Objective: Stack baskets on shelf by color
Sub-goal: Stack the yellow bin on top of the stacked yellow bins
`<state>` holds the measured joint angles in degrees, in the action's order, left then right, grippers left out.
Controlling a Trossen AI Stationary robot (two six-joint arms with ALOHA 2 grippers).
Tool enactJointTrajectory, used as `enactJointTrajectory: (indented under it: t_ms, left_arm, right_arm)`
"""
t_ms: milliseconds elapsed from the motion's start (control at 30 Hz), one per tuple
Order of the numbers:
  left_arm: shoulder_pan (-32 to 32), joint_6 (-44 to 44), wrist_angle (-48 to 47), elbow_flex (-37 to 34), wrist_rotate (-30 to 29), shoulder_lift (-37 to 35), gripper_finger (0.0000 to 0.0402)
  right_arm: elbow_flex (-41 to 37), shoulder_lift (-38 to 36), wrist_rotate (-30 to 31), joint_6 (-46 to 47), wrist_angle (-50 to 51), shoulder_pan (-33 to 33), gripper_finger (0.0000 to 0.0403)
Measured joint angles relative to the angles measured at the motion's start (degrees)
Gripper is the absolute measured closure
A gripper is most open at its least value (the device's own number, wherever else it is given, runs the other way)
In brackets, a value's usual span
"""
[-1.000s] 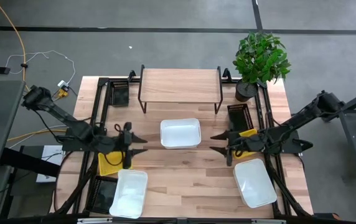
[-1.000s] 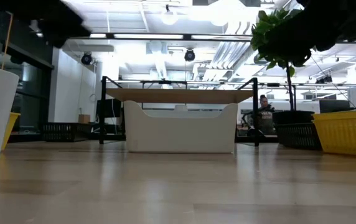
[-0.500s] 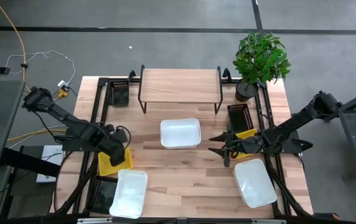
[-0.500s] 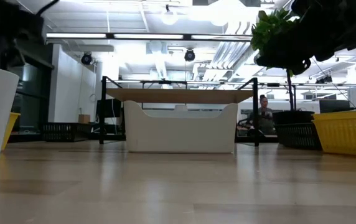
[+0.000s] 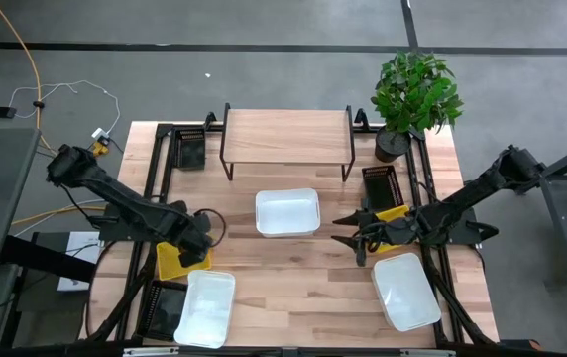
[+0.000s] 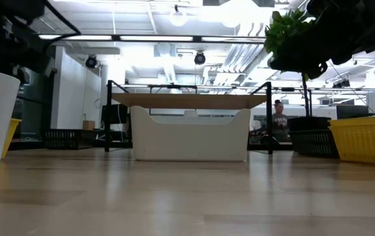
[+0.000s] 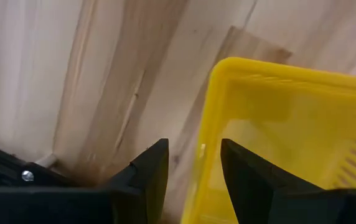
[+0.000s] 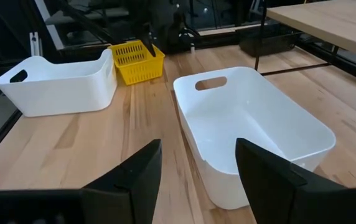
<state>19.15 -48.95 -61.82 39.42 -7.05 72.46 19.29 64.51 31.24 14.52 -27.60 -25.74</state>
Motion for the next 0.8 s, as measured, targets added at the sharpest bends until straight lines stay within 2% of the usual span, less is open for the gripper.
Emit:
enactJointTrajectory:
  t_ms: [400,500,667,800]
  left_arm:
    - [-1.6,4.8,0.5,0.0,1.1,5.3,0.0276]
    - [-1.6,5.2,0.5,0.0,1.2,5.4,0.0305]
    - [-1.6,6.2,-1.5,1.8,2.3,5.4,0.039]
    - [-1.2,7.5,-6.1,7.5,-0.4,5.4,0.0394]
  right_arm:
    - [0.0,0.0,0.0,0.0,0.4,0.0,0.0211]
    - [0.0,0.0,0.0,0.0,0.4,0.0,0.0211]
    - [0.0,0.0,0.0,0.0,0.4,0.0,0.0211]
    - [0.0,0.0,0.0,0.0,0.4,0.0,0.0211]
